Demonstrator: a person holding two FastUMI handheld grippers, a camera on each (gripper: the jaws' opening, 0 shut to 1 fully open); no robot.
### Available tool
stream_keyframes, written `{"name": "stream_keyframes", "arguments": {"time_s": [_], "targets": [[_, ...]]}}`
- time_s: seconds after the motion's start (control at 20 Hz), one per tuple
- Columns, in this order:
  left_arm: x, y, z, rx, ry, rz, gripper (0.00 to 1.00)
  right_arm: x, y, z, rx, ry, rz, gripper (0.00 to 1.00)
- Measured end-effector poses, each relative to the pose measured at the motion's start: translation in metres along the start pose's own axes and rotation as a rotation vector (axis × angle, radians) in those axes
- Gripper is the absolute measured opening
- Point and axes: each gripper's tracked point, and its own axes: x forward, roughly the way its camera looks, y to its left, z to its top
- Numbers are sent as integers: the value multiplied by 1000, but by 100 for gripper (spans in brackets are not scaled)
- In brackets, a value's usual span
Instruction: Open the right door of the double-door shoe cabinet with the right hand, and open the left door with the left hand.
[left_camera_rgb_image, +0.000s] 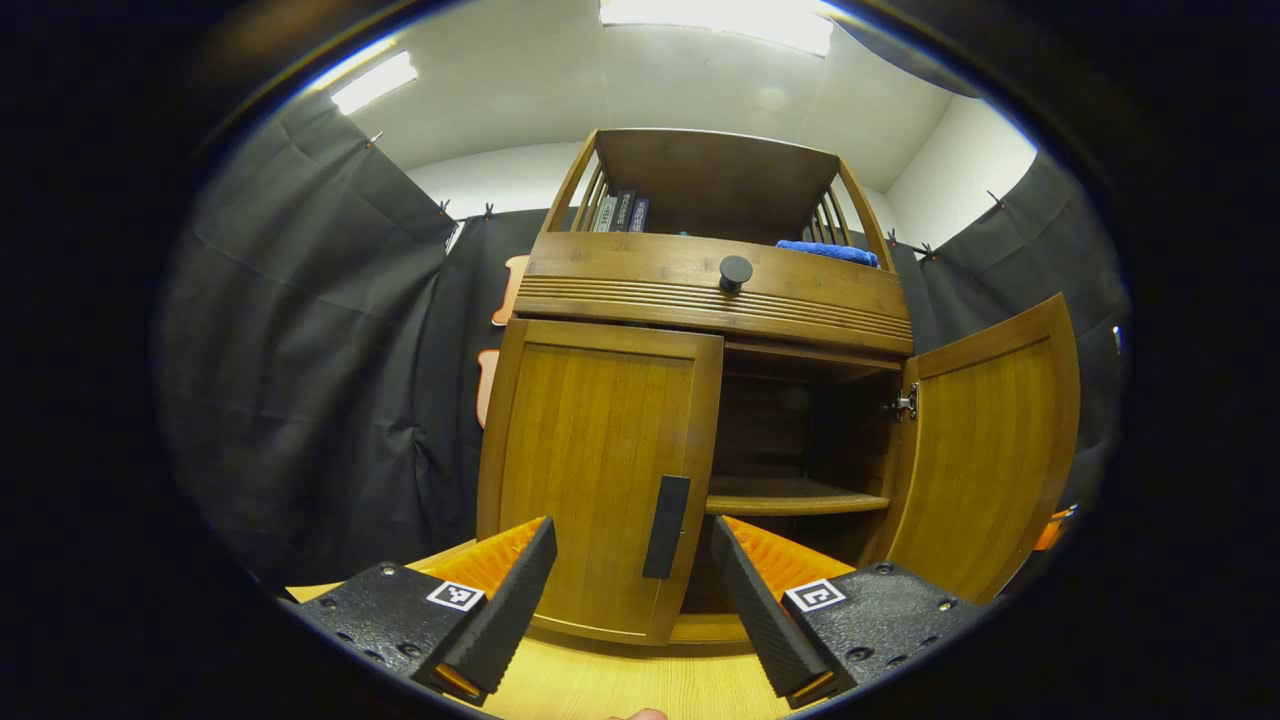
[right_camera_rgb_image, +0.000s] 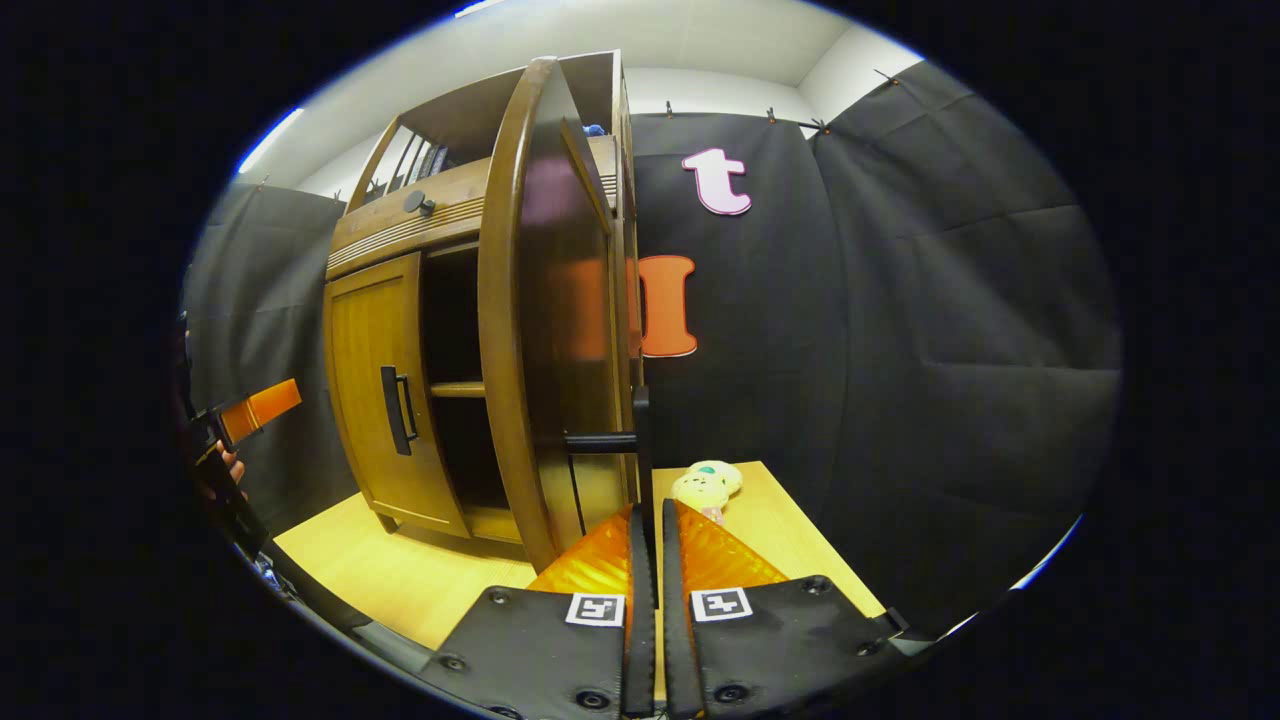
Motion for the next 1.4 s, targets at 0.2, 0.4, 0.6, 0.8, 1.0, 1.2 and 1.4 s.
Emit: {"name": "stream_keyframes", "arguments": {"time_s": [0.2,0.4,0.6,0.8,1.0,1.2,1.4], "targets": [[-13,-1,1,-2,5,20,91,1,-24,-1,1,-22,60,11],[-23,-7,3,4,6,19,91,6,-24,1,-10,-17,95,12],[-28,-13,8,-1,-9,14,91,-3,-23,-10,7,-7,43,15],[-26,-24,8,5,-6,-13,91,-24,-25,-17,15,-4,-43,13],[-18,-36,3,-18,15,-48,91,-54,-27,9,51,-65,-111,9],[12,-37,-1,-17,25,-68,92,-84,-6,23,58,-93,-138,10],[54,-28,-17,-3,54,-74,92,-90,21,21,51,-87,-124,24]]}}
